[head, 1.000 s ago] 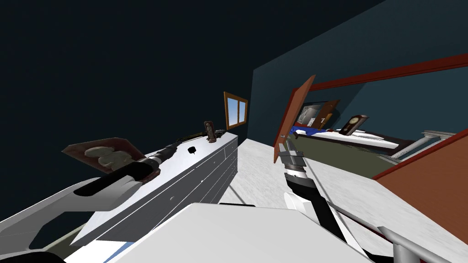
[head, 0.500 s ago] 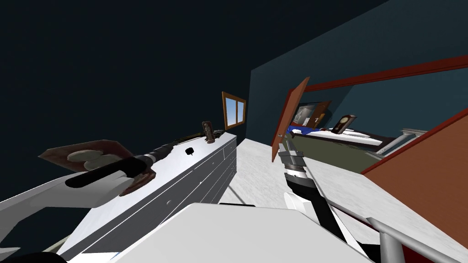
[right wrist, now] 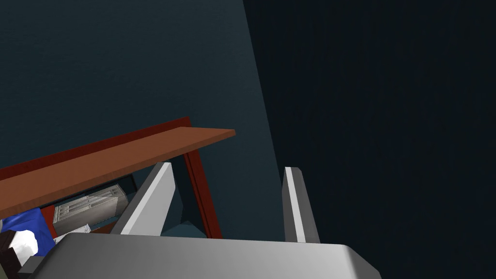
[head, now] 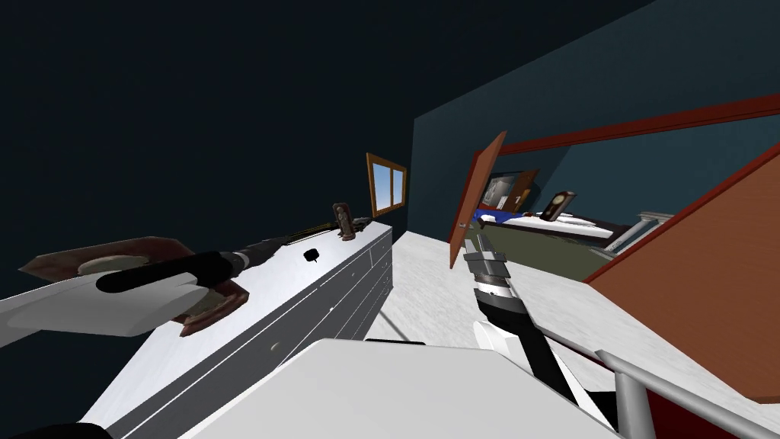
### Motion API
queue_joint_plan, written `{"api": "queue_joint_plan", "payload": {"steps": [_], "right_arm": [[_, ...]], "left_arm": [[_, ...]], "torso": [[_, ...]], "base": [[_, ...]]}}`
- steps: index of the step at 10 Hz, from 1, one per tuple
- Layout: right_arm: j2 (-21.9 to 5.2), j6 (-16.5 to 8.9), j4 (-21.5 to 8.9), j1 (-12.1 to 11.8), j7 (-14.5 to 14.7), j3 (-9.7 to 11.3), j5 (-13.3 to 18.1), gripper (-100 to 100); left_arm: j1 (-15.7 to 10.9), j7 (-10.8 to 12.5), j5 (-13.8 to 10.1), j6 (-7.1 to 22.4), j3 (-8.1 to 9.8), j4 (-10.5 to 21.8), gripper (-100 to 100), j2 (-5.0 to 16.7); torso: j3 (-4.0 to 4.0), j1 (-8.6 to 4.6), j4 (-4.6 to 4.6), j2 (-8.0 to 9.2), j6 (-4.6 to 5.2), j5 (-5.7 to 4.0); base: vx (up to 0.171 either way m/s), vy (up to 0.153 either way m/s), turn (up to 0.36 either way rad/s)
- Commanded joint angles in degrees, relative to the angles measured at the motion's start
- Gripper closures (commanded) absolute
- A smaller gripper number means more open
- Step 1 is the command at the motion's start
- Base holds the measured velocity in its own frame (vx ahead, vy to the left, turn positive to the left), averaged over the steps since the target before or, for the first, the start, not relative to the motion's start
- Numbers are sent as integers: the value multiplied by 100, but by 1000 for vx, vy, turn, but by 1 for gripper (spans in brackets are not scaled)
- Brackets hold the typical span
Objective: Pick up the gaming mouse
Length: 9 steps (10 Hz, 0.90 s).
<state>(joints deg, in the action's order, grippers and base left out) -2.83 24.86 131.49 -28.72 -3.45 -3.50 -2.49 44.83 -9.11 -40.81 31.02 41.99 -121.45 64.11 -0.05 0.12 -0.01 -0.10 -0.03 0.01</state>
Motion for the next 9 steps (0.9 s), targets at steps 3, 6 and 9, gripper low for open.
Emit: {"api": "queue_joint_plan", "payload": {"steps": [3,6,9], "right_arm": [[0,0,0,0,0,0,0,0],[0,0,0,0,0,0,0,0],[0,0,0,0,0,0,0,0]], "left_arm": [[255,26,-398,552,303,120,-100,532],[644,75,-884,1041,718,240,-100,1058],[844,104,-1151,1359,911,295,-100,1442]], "torso": [[-2,0,-1,-3,0,1],[-2,-2,-1,-3,-1,1],[-4,-2,-2,-6,-1,1]], "base": [[14,10,-51],[20,11,-57],[20,9,-36]]}}
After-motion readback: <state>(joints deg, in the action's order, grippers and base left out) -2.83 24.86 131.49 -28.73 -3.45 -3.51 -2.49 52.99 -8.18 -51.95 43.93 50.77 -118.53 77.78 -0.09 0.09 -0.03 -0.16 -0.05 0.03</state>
